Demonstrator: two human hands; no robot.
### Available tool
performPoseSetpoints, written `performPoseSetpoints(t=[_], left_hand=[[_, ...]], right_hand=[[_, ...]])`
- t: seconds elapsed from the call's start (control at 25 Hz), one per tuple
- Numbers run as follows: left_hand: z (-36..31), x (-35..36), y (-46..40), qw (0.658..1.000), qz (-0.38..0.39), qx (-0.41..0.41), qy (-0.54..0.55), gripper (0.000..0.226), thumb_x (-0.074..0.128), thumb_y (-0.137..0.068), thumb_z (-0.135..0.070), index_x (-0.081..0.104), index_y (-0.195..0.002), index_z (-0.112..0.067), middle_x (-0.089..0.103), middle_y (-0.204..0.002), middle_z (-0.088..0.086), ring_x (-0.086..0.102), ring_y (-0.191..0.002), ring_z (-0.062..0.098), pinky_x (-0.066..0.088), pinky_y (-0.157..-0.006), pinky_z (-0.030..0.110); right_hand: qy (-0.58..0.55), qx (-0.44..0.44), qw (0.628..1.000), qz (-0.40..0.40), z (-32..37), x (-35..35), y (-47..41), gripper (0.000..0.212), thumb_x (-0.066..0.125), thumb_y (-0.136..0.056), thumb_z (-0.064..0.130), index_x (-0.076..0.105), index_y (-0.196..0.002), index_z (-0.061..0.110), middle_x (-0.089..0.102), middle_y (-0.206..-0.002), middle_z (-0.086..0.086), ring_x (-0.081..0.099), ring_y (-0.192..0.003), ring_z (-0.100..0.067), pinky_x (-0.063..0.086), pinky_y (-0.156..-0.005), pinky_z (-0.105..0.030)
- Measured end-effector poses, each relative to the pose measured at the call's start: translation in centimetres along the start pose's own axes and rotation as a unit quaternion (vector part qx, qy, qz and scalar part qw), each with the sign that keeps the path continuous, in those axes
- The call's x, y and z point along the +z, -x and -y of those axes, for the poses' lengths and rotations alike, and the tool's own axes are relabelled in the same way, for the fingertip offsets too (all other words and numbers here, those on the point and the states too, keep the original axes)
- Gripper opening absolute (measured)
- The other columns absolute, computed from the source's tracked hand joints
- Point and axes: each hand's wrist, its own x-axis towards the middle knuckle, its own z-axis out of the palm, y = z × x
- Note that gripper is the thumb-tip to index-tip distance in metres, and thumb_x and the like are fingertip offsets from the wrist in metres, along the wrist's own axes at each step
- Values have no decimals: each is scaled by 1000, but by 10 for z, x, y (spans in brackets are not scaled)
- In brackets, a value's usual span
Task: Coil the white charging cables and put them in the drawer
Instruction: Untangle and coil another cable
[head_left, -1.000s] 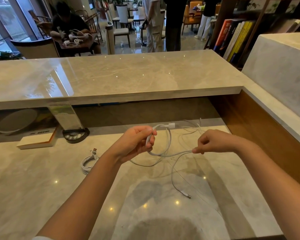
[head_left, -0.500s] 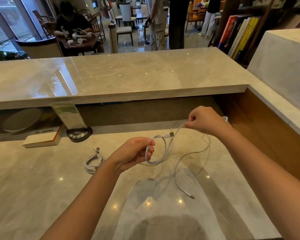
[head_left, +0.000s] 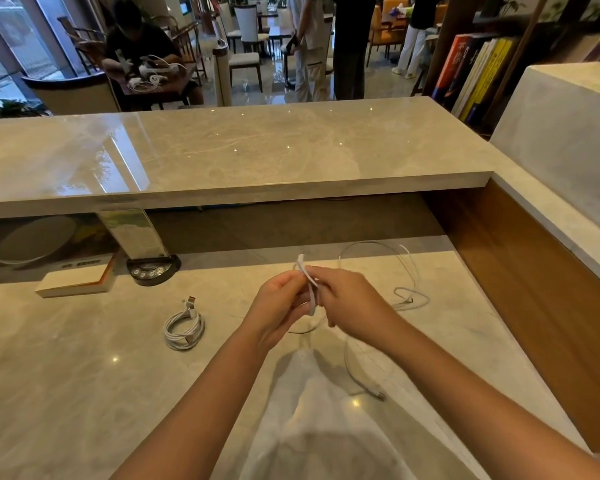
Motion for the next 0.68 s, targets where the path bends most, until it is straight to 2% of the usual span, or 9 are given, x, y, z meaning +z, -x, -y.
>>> performPoseSetpoints(t=[0.08,0.2,0.32,0.4,0.48,0.56,0.68], left_hand=[[-1,0,0,997,14,-5,71,21,47,-96,-14,65,-87,-6,62,-82,15,60,-72,14,54,-66,25],[-10,-4,3,990,8,-26,135,20,48,-95,-13,65,-100,-3,73,-92,12,70,-84,17,57,-72,25],[-14,-10,4,996,3,-3,92,20,48,-94,-12,65,-101,-3,74,-94,9,71,-86,15,58,-67,22],[-18,-11,8,999,14,7,-43,19,50,-94,-12,67,-98,-6,75,-85,4,71,-79,11,56,-66,20],[-17,-10,12,983,47,9,-176,18,51,-93,-12,69,-91,-9,74,-77,1,69,-70,10,55,-65,20],[-15,-10,13,981,40,12,-188,18,51,-93,-13,69,-89,-10,73,-77,3,68,-67,10,55,-64,20],[-11,-15,8,991,-26,20,-128,18,50,-94,-13,67,-98,-6,73,-86,6,71,-74,10,56,-65,19]], right_hand=[[4,-40,996,-74,-7,15,8,33,40,-98,18,57,-126,24,68,-104,-3,62,-89,-18,49,-77,-27],[-60,-6,987,-150,-19,25,12,27,47,-95,14,62,-115,22,64,-84,7,57,-67,-4,46,-64,-16],[-134,37,973,-185,-22,27,15,16,48,-94,12,62,-95,19,58,-68,7,52,-50,-5,47,-54,-23],[-179,66,959,-209,-20,21,8,17,48,-93,11,63,-92,18,59,-67,6,52,-49,-5,46,-51,-21],[-174,95,951,-237,-21,8,-5,19,47,-91,10,65,-90,16,59,-66,7,52,-55,-5,44,-53,-22],[-173,119,943,-256,-24,-5,-12,21,47,-90,9,66,-89,16,60,-65,7,52,-55,-6,42,-52,-23],[-175,126,945,-248,-30,-8,-5,19,48,-90,9,66,-88,15,62,-67,5,51,-50,-8,41,-49,-23]])
